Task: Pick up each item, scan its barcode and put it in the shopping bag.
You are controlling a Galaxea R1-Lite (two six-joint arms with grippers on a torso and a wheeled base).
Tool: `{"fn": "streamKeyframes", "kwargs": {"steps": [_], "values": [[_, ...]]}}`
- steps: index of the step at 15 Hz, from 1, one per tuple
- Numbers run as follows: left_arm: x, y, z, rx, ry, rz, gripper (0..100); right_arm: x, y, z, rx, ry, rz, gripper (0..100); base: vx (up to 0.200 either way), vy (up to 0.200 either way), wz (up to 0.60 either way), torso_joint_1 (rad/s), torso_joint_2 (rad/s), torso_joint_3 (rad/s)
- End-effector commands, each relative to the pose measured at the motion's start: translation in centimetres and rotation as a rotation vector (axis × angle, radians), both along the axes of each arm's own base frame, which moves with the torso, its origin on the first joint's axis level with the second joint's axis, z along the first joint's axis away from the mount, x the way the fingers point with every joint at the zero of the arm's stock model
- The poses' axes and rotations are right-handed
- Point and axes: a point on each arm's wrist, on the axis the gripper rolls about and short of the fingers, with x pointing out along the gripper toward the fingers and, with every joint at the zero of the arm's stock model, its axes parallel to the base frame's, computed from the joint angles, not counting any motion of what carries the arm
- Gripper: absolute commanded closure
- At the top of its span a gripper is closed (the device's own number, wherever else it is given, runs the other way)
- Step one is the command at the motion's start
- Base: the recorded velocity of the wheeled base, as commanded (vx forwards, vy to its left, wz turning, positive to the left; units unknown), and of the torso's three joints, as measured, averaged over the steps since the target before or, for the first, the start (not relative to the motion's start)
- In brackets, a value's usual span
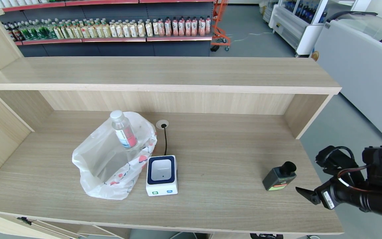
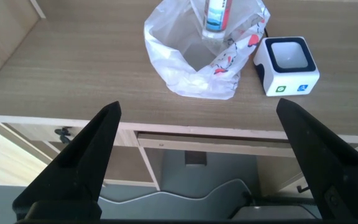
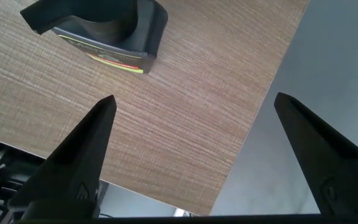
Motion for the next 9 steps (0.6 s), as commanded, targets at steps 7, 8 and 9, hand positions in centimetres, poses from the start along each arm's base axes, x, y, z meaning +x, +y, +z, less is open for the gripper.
{"fn": "streamKeyframes", "kwargs": {"steps": [7,8,9], "values": [[0.0,0.0,0.0,0.0,0.0,0.0,0,2.1,1.5,-2.1,-0.001,-0.004,0.05,0,0.0,0.0,0.0,0.0,0.0,0.0],[0.0,0.0,0.0,0.0,0.002,0.0,0,2.5,1.7,-2.4,-0.002,-0.01,0.054,0,0.0,0.0,0.0,0.0,0.0,0.0],[0.0,0.0,0.0,0.0,0.002,0.0,0,2.8,2.0,-2.7,0.0,-0.007,0.063,0,0.0,0.0,0.0,0.0,0.0,0.0]]}}
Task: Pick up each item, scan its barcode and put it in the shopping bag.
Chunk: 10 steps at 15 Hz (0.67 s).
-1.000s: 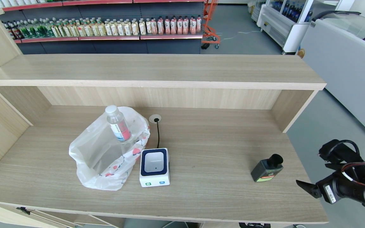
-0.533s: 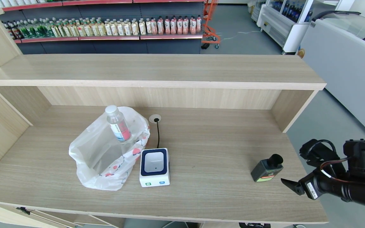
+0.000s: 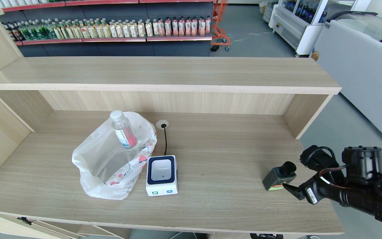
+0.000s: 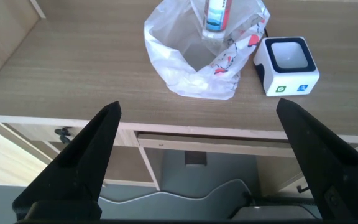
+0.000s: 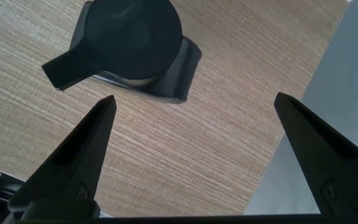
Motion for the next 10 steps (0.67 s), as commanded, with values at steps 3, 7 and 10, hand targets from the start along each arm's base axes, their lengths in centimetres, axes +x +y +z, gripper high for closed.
{"fn": "streamKeyframes", "kwargs": {"steps": [3,7,10], "values": [[0.0,0.0,0.0,0.0,0.002,0.001,0,1.2,1.4,-1.7,0.011,0.021,0.048,0,0.0,0.0,0.0,0.0,0.0,0.0],[0.0,0.0,0.0,0.0,0.002,0.001,0,2.1,2.9,-2.5,0.063,-0.004,0.098,0,0.0,0.0,0.0,0.0,0.0,0.0],[0.0,0.0,0.0,0.0,0.002,0.001,0,2.8,3.6,-2.9,0.08,0.004,0.127,0,0.0,0.0,0.0,0.0,0.0,0.0]]}}
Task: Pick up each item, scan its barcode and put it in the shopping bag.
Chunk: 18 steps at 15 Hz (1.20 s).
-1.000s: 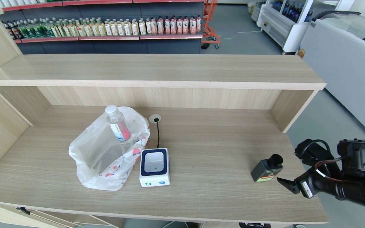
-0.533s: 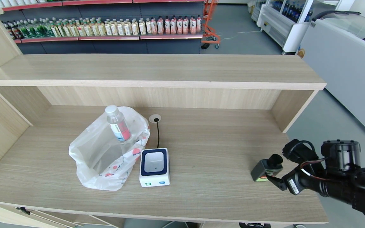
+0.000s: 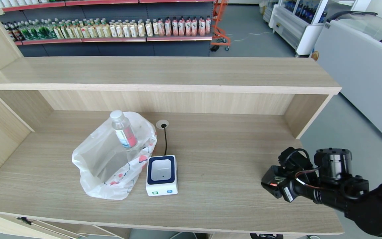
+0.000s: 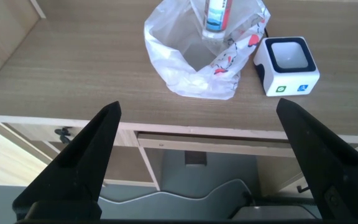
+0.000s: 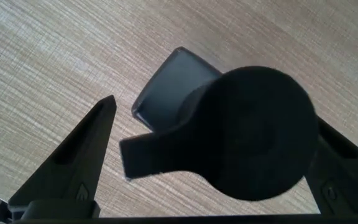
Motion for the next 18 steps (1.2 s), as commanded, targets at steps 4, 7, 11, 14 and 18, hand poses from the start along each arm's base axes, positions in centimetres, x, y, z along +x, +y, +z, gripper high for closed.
{"fn": "streamKeyframes", "kwargs": {"steps": [4,7,11,14,18], "values": [[0.0,0.0,0.0,0.0,0.001,0.0,0,1.8,0.7,-0.7,0.012,-0.002,0.03,0,0.0,0.0,0.0,0.0,0.0,0.0],[0.0,0.0,0.0,0.0,0.002,-0.002,0,2.7,0.9,-1.0,0.017,-0.017,0.032,0,0.0,0.0,0.0,0.0,0.0,0.0],[0.0,0.0,0.0,0.0,0.002,0.0,0,2.7,1.4,-0.5,0.02,-0.054,0.049,100,0.0,0.0,0.0,0.0,0.0,0.0],[0.0,0.0,0.0,0.0,0.001,0.0,0,1.9,1.1,0.0,0.022,-0.057,0.046,100,0.0,0.0,0.0,0.0,0.0,0.0],[0.0,0.0,0.0,0.0,0.002,0.0,0,1.1,0.9,0.8,0.04,-0.078,0.042,100,0.0,0.0,0.0,0.0,0.0,0.0]]}}
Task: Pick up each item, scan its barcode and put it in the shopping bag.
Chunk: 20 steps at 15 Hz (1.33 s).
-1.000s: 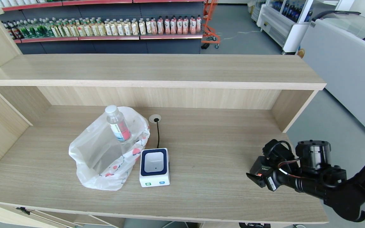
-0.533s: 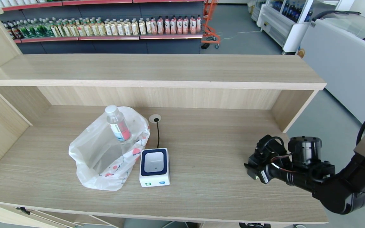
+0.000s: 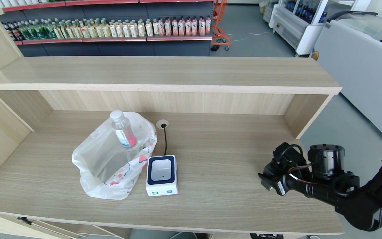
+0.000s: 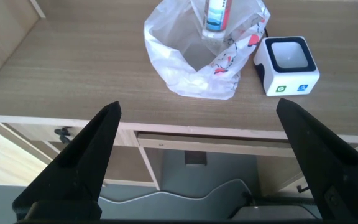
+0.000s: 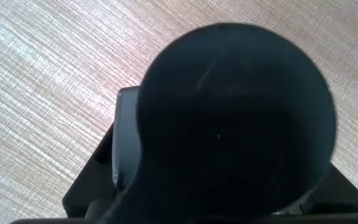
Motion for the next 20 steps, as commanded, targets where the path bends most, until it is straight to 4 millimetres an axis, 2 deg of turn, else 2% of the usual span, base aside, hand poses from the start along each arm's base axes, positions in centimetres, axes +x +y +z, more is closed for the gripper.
{"fn": "streamKeyframes", "kwargs": {"steps": [1,4,6,7,8,9,10,13,15,18,20], "values": [[0.0,0.0,0.0,0.0,0.0,0.0,0,-0.4,-0.1,0.9,0.036,-0.03,0.001,100,0.0,0.0,0.0,0.0,0.0,0.0],[0.0,0.0,0.0,0.0,0.0,0.0,0,-0.6,0.0,2.8,0.152,-0.138,0.033,100,0.0,0.0,0.0,0.0,0.0,0.0],[0.0,0.0,0.0,0.0,0.0,-0.002,0,-1.5,0.5,7.3,0.312,-0.331,0.203,100,0.0,0.0,0.0,0.0,0.0,0.0],[0.0,0.0,0.0,0.0,0.0,0.0,0,-2.6,0.7,10.0,0.358,-0.448,0.321,100,0.0,0.0,0.0,0.0,0.0,0.0],[0.0,0.0,0.0,0.0,0.0,-0.002,0,-3.2,0.6,11.3,0.362,-0.509,0.373,100,0.0,0.0,0.0,0.0,0.0,0.0],[0.0,0.0,0.0,0.0,0.002,0.0,0,-5.1,0.9,15.0,0.344,-0.672,0.504,100,0.0,0.0,0.0,0.0,0.0,0.0],[0.0,0.0,0.0,0.0,0.0,0.0,0,-6.4,1.5,17.1,0.308,-0.789,0.597,100,0.0,0.0,0.0,0.0,0.0,0.0],[0.0,0.0,0.0,0.0,0.0,0.0,0,-8.9,4.0,21.6,0.185,-1.147,0.845,100,0.0,0.0,0.0,0.0,0.0,0.0],[0.0,0.0,0.0,0.0,0.0,-0.002,0,-9.8,5.6,21.7,0.218,-1.2,0.933,100,0.0,0.0,0.0,0.0,0.0,0.0],[0.0,0.0,0.0,0.0,0.0,0.0,0,-11.0,6.4,21.7,0.169,-1.279,1.119,100,0.0,0.0,0.0,0.0,0.0,0.0],[0.0,0.0,0.0,0.0,0.0,-0.002,0,-12.1,6.8,21.4,0.185,-1.287,1.165,100,0.0,0.0,0.0,0.0,0.0,0.0]]}}
